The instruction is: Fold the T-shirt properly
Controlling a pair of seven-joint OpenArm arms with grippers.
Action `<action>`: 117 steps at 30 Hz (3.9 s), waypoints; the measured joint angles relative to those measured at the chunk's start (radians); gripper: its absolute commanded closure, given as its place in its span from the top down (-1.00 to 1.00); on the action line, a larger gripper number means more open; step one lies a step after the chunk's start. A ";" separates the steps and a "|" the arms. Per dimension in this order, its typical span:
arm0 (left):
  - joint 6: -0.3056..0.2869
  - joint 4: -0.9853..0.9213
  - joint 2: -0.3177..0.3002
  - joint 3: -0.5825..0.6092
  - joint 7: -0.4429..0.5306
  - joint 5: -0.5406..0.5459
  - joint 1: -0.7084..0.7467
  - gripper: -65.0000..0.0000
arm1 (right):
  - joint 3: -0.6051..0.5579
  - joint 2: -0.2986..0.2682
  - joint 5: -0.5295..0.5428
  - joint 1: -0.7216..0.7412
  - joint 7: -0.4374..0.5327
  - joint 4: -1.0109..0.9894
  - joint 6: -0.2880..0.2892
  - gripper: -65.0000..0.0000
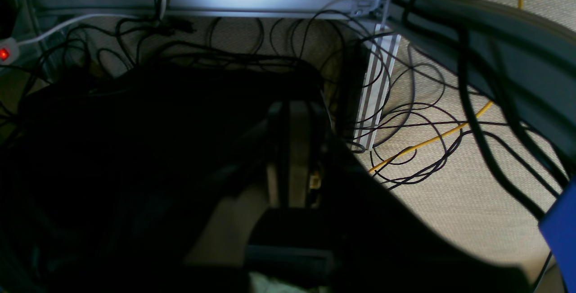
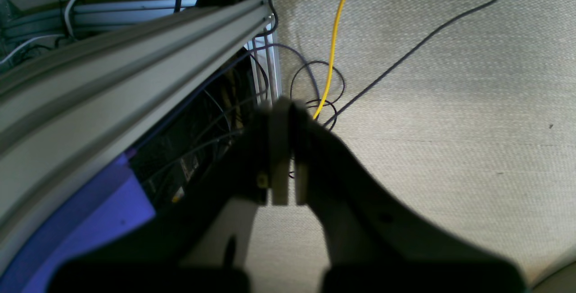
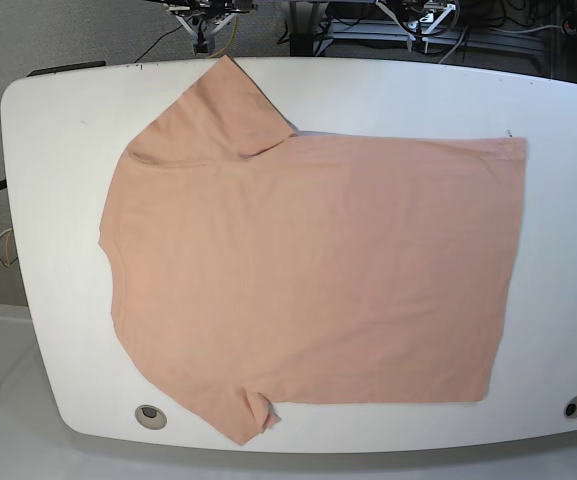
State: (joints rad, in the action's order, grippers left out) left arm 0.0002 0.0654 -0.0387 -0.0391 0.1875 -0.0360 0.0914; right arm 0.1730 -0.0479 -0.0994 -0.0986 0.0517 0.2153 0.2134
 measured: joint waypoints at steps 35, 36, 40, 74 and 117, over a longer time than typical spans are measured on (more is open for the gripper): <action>-0.011 0.039 -0.003 0.003 0.021 0.011 0.056 -0.98 | -0.004 -0.002 0.000 -0.023 0.008 0.016 0.003 -1.00; -0.012 0.043 -0.004 0.004 0.022 0.012 0.060 -0.98 | -0.006 -0.002 0.000 -0.028 0.008 0.021 0.003 -1.00; -0.013 0.069 -0.006 0.005 0.017 0.014 0.091 -0.99 | -0.010 -0.003 -0.001 -0.046 0.015 0.029 0.003 -1.00; -0.016 0.224 -0.027 0.010 0.042 0.023 0.226 -0.99 | -0.010 -0.013 -0.008 -0.139 0.048 0.064 0.008 -1.00; -0.031 0.705 -0.224 0.011 0.070 0.090 0.537 -0.99 | -0.016 -0.068 0.082 -0.539 0.057 0.494 0.041 -1.00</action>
State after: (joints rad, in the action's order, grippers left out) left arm -0.0303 0.7704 -0.2623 -0.0280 0.2577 0.0544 0.6285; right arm 0.1570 -0.1158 -0.0170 -0.6373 0.1089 0.7094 0.2546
